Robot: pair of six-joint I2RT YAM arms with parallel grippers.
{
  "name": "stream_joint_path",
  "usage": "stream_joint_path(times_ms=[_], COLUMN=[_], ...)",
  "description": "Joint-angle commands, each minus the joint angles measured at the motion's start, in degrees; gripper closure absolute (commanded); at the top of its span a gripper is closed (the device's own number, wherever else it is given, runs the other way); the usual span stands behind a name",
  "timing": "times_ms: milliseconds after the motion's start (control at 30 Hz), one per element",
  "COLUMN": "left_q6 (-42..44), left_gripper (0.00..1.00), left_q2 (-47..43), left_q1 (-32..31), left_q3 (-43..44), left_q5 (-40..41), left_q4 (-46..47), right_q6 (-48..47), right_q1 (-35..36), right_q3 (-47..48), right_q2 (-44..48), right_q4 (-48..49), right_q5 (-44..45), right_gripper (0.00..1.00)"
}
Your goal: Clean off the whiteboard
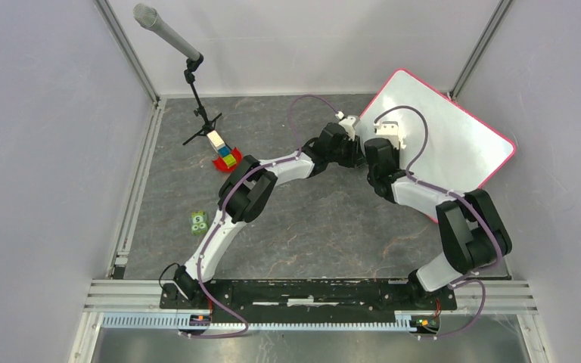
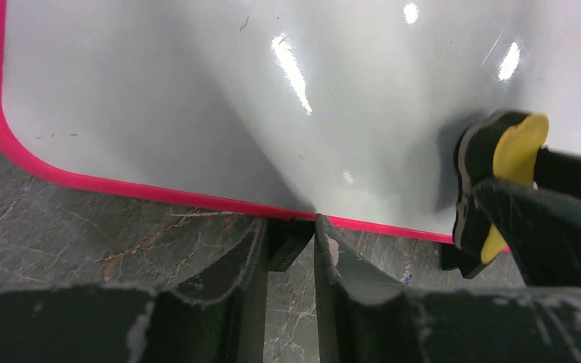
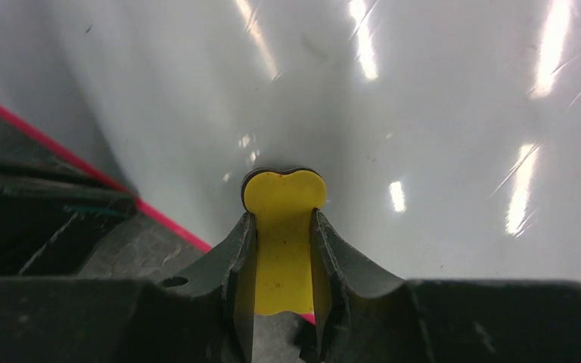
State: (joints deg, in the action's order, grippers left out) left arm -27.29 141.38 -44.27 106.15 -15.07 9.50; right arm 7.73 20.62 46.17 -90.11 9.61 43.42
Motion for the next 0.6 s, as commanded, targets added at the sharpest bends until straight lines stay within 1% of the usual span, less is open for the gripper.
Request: stream_joint_path(times_ms=[0, 100, 300, 367, 467, 533, 567], left_q6=[1.14, 1.42, -2.68, -3.67, -4.78, -6.18, -6.65], left_gripper=[0.77, 0.71, 0.57, 0.55, 0.50, 0.47, 0.47], left_q2=[1.25, -0.42, -7.09, -10.12, -16.28, -21.05, -23.44], left_q1=[-0.70, -0.77, -0.95, -0.96, -0.49, 0.12, 0.44], left_q3=[1.28, -0.81, -7.13, -9.70, -15.78, -20.71, -23.09], left_q5=[-0.15, -0.26, -3.29, -2.09, 1.98, 4.01, 4.87], left_q4=[-0.44, 0.92, 7.03, 7.41, 7.02, 6.94, 6.80], right_q6=[3.59, 5.53, 7.32, 6.96, 6.37, 6.06, 5.47], right_q1=[1.00, 1.00, 0.94, 0.98, 1.02, 0.98, 1.07], right_q3=[-2.78, -6.81, -12.47, -14.87, -16.91, -17.55, -18.37], right_q2=[6.14, 9.85, 15.80, 19.44, 24.56, 26.44, 27.24], right_q4=[-3.04, -5.68, -12.87, -13.39, -15.37, -17.33, -17.49], right_q5=[-1.91, -5.51, -11.56, -13.27, -16.61, -20.16, -23.52], right_gripper=[0.68, 0.68, 0.68, 0.68, 0.67, 0.67, 0.66])
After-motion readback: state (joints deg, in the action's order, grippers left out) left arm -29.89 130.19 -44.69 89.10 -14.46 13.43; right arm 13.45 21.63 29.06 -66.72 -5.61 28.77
